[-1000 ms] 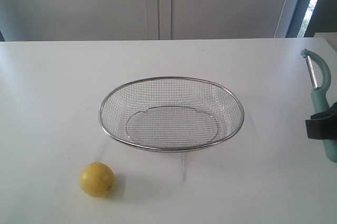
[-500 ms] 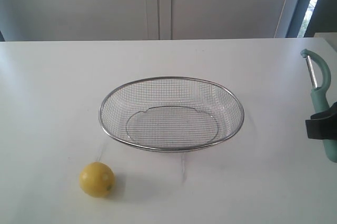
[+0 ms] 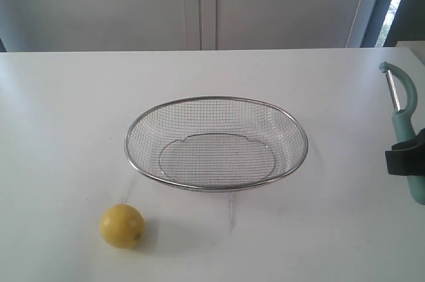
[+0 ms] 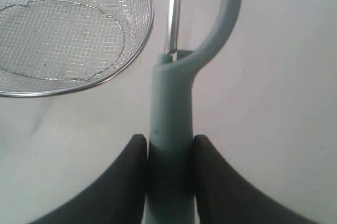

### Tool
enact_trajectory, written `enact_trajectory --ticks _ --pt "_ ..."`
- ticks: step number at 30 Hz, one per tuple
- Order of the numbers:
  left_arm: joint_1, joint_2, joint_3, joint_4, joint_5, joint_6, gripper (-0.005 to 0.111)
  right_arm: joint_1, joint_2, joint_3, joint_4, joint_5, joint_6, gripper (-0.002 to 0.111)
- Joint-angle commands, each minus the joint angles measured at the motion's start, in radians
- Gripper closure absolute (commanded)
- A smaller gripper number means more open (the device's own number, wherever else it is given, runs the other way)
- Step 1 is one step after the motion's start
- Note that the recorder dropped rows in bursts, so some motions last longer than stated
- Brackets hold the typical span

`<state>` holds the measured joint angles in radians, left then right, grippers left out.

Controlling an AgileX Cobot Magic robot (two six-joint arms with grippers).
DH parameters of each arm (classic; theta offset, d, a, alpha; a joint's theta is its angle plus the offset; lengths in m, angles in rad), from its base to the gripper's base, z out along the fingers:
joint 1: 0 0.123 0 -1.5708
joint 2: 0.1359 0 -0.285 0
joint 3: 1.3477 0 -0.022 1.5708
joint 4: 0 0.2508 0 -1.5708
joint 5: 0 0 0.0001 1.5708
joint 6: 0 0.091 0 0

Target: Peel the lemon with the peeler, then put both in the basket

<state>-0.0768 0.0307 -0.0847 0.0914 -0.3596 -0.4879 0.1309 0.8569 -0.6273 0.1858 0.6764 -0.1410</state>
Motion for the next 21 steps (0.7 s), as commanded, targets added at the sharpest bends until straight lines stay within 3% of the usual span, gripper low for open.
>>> enact_trajectory --ticks 1,6,10,12,14,18,21 --pt "-0.006 0.113 -0.182 0.058 0.297 -0.001 0.107 0.001 -0.007 0.002 0.004 -0.018 -0.012 0.108" --pt "-0.006 0.271 -0.377 0.179 0.463 0.025 0.107 0.001 -0.007 0.002 0.004 -0.018 -0.012 0.108" --pt "-0.006 0.428 -0.537 0.196 0.738 0.140 0.107 0.001 -0.007 0.002 0.004 -0.018 -0.012 0.108" --pt "-0.006 0.500 -0.591 0.132 0.883 0.261 0.107 0.001 -0.007 0.002 0.004 -0.018 -0.012 0.108" --pt "-0.006 0.575 -0.632 -0.042 0.980 0.455 0.107 0.001 -0.007 0.002 0.004 -0.018 -0.012 0.108" --pt "-0.006 0.720 -0.662 -0.518 1.114 0.991 0.107 0.001 -0.007 0.002 0.004 -0.018 -0.012 0.108" --pt "-0.006 0.843 -0.662 -0.798 1.228 1.268 0.107 0.001 -0.007 0.002 0.004 -0.018 -0.012 0.108"
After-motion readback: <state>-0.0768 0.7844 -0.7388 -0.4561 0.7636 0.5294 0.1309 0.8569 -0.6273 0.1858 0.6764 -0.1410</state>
